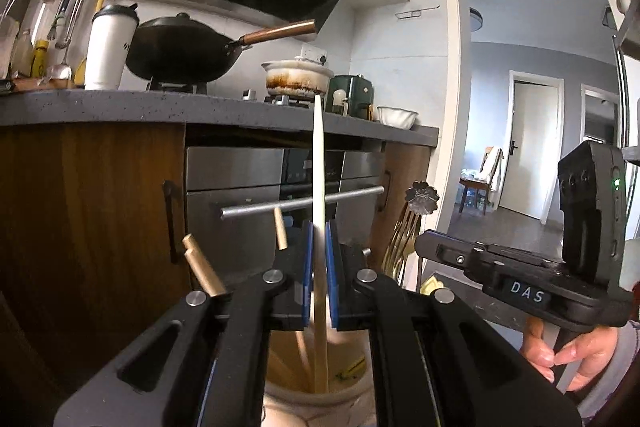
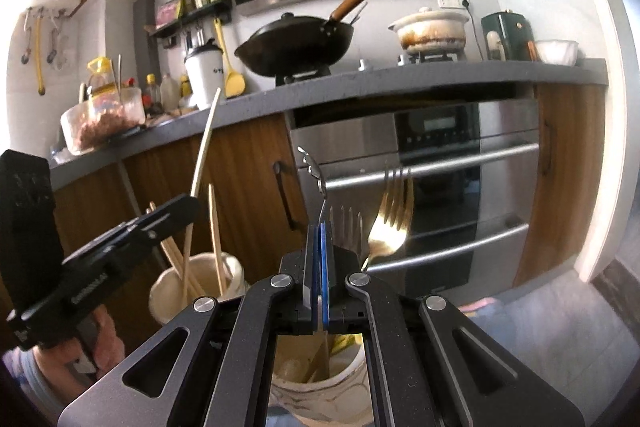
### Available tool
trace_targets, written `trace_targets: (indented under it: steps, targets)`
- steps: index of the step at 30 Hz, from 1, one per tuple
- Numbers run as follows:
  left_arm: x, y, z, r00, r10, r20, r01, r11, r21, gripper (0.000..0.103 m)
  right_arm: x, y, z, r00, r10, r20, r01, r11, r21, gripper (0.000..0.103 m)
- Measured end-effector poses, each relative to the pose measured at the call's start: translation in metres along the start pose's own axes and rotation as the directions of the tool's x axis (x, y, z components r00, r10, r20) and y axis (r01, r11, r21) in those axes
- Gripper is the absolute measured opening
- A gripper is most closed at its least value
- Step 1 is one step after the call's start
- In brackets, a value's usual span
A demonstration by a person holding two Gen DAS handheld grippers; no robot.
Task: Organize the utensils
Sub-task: 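Lower the chopstick into the large cup with left while right lowers spoon into small cup, then open both tools and pull them back from the holder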
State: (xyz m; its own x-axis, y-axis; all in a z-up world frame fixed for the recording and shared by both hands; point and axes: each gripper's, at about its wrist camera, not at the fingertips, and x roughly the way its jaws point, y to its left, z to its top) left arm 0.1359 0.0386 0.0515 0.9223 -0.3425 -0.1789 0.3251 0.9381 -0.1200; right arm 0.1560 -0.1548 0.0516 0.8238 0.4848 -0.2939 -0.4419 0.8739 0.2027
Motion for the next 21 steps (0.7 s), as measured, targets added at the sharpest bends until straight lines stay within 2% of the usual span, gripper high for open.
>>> trace_targets:
  steps: [12,14,15,16,17,21]
  targets:
    - [-0.005,-0.002,-0.016,0.993,0.017,-0.118,-0.014,1.0,0.028,0.008,0.008,-0.004,-0.021,0.995,-0.043,-0.086,0.044,0.999,0.009,0.002]
    - [-0.006,-0.001,-0.016,0.992,0.019,-0.124,-0.016,1.0,0.026,0.01,0.005,-0.003,-0.02,0.996,-0.045,-0.082,0.046,0.999,0.009,0.007]
    - [-0.007,-0.001,-0.015,0.992,0.022,-0.124,-0.019,0.999,0.026,0.015,0.003,-0.003,-0.018,0.996,-0.044,-0.078,0.045,0.999,0.007,0.01]
    - [-0.009,-0.001,-0.015,0.992,0.025,-0.123,-0.022,0.999,0.024,0.021,0.001,-0.003,-0.017,0.996,-0.043,-0.073,0.043,0.999,0.006,0.017]
    - [-0.011,-0.001,-0.014,0.992,0.024,-0.121,-0.021,1.0,0.022,0.022,-0.002,-0.002,-0.016,0.997,-0.046,-0.065,0.046,0.999,0.002,0.023]
    - [-0.018,-0.003,-0.014,0.992,0.03,-0.12,-0.026,0.999,0.034,0.023,-0.014,-0.003,-0.015,0.997,-0.058,-0.05,0.057,0.998,-0.003,0.026]
